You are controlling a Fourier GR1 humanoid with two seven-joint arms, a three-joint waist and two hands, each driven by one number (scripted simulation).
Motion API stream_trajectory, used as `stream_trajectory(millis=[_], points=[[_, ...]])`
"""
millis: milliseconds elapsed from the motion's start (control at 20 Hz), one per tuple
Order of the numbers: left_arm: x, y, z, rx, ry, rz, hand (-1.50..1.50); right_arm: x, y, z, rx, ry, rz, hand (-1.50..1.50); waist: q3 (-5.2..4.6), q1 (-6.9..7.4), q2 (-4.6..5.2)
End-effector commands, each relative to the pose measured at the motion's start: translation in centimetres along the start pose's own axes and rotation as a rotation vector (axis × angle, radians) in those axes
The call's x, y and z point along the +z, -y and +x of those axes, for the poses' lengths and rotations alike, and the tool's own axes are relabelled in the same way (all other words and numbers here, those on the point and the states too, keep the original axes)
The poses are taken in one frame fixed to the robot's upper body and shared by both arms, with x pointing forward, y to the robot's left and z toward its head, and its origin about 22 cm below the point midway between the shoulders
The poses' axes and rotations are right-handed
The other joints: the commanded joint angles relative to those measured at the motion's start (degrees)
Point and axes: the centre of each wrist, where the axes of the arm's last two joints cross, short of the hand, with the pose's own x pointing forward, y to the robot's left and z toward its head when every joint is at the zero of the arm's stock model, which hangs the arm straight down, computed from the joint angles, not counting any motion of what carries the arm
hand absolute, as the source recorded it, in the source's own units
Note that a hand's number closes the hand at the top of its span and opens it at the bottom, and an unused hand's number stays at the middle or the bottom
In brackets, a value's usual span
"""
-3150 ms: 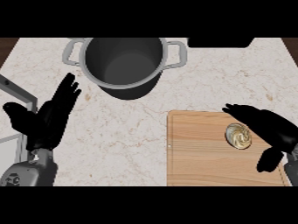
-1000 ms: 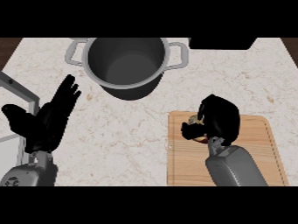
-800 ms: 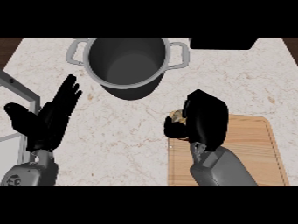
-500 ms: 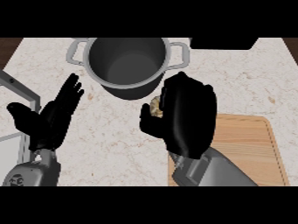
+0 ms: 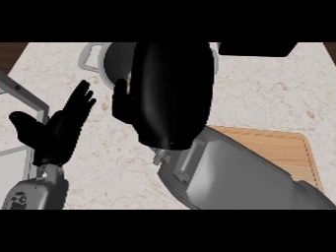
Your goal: Pick the cupcake from the cutting board and place it in the pot
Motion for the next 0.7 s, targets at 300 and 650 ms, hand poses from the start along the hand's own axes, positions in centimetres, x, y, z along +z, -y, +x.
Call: stream_trajectory(millis=[300,650], points=[[-0.3,1.3,1.6,-0.011,0.010,-0.030,0.00,-6.8,-1.9,2.1,-0.013,-0.288,0.045,1.50,0.01,1.19,0.63],[0.2,1.3,0.8,-0.007,0.015,-0.023,0.00,-10.1,-5.0,1.3,-0.008,-0.331,0.098,1.50,0.00,1.90,0.89]])
